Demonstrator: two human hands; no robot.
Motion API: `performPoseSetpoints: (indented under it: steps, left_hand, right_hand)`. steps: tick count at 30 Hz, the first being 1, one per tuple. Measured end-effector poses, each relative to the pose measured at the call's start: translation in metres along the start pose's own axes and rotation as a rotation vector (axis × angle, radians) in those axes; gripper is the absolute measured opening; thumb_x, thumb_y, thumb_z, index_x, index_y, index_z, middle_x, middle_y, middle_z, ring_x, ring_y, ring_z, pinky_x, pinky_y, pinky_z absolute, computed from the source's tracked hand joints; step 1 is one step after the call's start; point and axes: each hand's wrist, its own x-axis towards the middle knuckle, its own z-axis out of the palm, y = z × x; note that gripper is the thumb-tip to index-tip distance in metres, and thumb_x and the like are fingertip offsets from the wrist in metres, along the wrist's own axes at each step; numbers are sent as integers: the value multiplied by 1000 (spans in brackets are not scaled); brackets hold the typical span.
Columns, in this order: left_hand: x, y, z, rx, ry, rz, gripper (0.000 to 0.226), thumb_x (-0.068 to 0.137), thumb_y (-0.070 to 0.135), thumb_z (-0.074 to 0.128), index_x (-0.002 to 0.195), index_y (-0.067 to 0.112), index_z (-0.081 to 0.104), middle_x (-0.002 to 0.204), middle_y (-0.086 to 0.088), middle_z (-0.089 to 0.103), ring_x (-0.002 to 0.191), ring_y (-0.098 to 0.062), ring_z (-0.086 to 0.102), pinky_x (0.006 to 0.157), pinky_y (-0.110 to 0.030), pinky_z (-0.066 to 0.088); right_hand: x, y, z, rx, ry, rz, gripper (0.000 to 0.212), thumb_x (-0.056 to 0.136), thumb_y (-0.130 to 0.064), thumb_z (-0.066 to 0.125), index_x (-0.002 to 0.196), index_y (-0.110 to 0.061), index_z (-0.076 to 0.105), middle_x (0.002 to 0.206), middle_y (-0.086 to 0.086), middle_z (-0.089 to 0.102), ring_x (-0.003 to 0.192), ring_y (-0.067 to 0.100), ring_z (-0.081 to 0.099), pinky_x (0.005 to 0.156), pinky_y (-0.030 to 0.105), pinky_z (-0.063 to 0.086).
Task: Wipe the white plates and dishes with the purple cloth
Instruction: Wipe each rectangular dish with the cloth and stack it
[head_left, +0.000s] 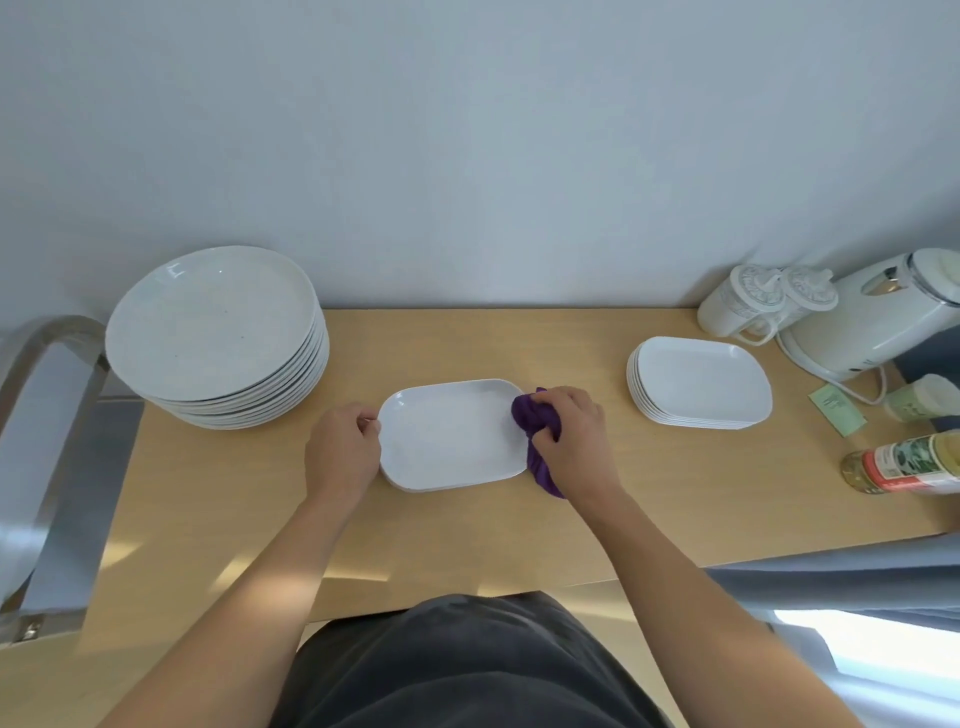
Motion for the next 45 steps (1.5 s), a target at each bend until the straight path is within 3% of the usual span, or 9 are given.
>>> performPoseSetpoints:
  steps: [4, 7, 9, 15, 25, 30, 40, 43, 45]
  left_hand:
    - [-5, 20, 5, 315, -20, -9, 35, 93, 17, 55, 128, 12, 55, 124, -10, 57, 109, -33, 56, 81, -41, 46]
    - [-19, 45, 20, 401, 3, 175, 43, 93, 23, 59, 134, 10, 51, 130, -13, 49, 120, -33, 48, 96, -41, 42]
    - [-29, 61, 37, 399, -129, 332, 39, 97, 26, 54, 134, 13, 54, 140, -9, 45, 125, -29, 47, 101, -37, 39]
    - [-51, 77, 82, 632, -455, 475, 58, 99, 42, 47, 148, 12, 36, 165, -12, 9, 151, -27, 12, 114, -38, 29]
    - [-74, 88, 107, 885, -420, 394, 57, 104, 17, 38, 155, 6, 16, 163, -20, 2, 151, -38, 8, 119, -40, 25]
    - [-91, 96, 106, 867, -419, 372, 46, 102, 3, 38, 147, 12, 33, 163, -12, 12, 147, -28, 25, 103, -33, 43]
    - [-106, 106, 111, 880, -287, 339, 51, 94, 1, 54, 143, 11, 40, 153, -7, 33, 129, -21, 48, 90, -31, 49]
    - [-108, 112, 105, 800, -152, 427, 54, 69, 0, 81, 119, 8, 63, 121, -7, 63, 94, -21, 68, 59, -33, 54]
    - [-102, 114, 97, 782, -57, 509, 58, 38, -7, 88, 92, 6, 71, 80, -5, 68, 55, -22, 64, 36, -27, 40]
  right_hand:
    - [-8, 8, -31, 288, 17, 175, 45, 79, 1, 56, 114, -26, 66, 118, -7, 61, 105, 12, 61, 81, 33, 57]
    - [-16, 10, -42, 360, 30, 181, 44, 79, 0, 58, 110, -30, 66, 114, -13, 65, 102, 0, 61, 81, 16, 49]
    - [-19, 12, -44, 388, 35, 178, 44, 79, -1, 60, 113, -27, 68, 113, -15, 66, 102, -2, 60, 82, 9, 46]
    - [-20, 22, -48, 495, 2, 171, 45, 80, -1, 61, 115, -29, 67, 115, -16, 66, 106, -2, 60, 87, 12, 48]
    - [-24, 53, -58, 497, -117, 88, 42, 81, -2, 65, 116, -25, 66, 112, -17, 65, 105, -2, 59, 87, 14, 49]
    - [-25, 65, -67, 539, -141, 90, 43, 81, -1, 64, 114, -28, 66, 113, -18, 65, 105, -1, 59, 85, 10, 47]
    - [-24, 63, -84, 570, -154, 39, 43, 81, -1, 64, 114, -29, 66, 113, -19, 65, 106, 2, 60, 87, 14, 48]
    - [-21, 60, -86, 604, -123, 39, 44, 80, -1, 63, 112, -31, 66, 114, -18, 66, 107, 6, 63, 92, 27, 52]
    - [-20, 56, -87, 615, -101, 48, 44, 81, -2, 63, 111, -34, 66, 113, -19, 66, 106, 7, 64, 92, 34, 55]
